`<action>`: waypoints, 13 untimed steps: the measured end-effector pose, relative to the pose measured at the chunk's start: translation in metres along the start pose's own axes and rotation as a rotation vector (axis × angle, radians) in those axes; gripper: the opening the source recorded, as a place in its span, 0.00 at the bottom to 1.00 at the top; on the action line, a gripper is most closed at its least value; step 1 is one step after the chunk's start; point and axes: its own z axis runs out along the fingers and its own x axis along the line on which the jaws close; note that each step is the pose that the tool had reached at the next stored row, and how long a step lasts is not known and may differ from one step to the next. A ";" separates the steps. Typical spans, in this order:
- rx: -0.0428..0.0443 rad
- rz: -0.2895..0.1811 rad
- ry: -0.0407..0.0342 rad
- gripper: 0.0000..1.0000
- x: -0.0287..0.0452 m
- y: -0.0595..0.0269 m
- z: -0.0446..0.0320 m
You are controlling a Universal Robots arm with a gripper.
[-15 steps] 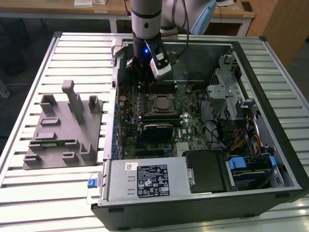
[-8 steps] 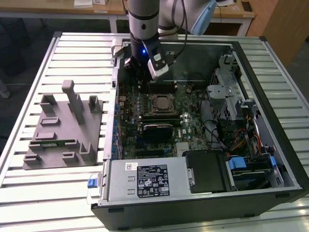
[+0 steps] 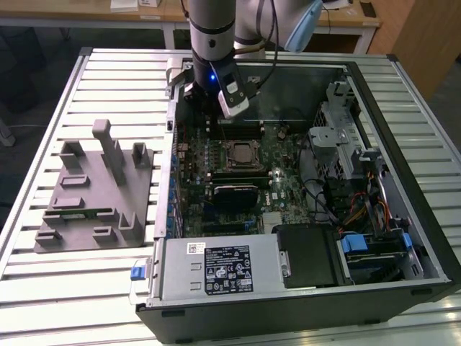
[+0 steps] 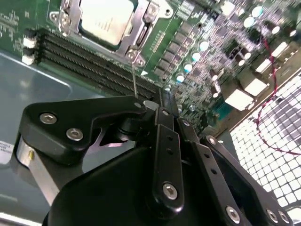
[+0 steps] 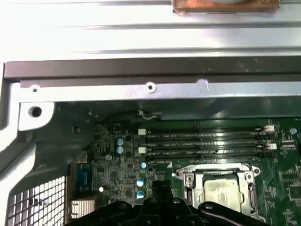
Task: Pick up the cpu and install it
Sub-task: 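Install the first cpu locking lever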
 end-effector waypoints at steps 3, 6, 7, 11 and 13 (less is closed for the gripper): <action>-0.0250 0.001 0.0010 0.11 0.0002 0.0000 0.0000; -0.0507 0.001 0.0022 0.11 0.0002 0.0000 0.0000; -0.0584 0.001 0.0026 0.11 0.0002 -0.0001 0.0000; -0.0801 0.002 0.0034 0.11 0.0002 0.0000 0.0000; -0.0805 0.002 0.0035 0.11 0.0002 0.0000 0.0000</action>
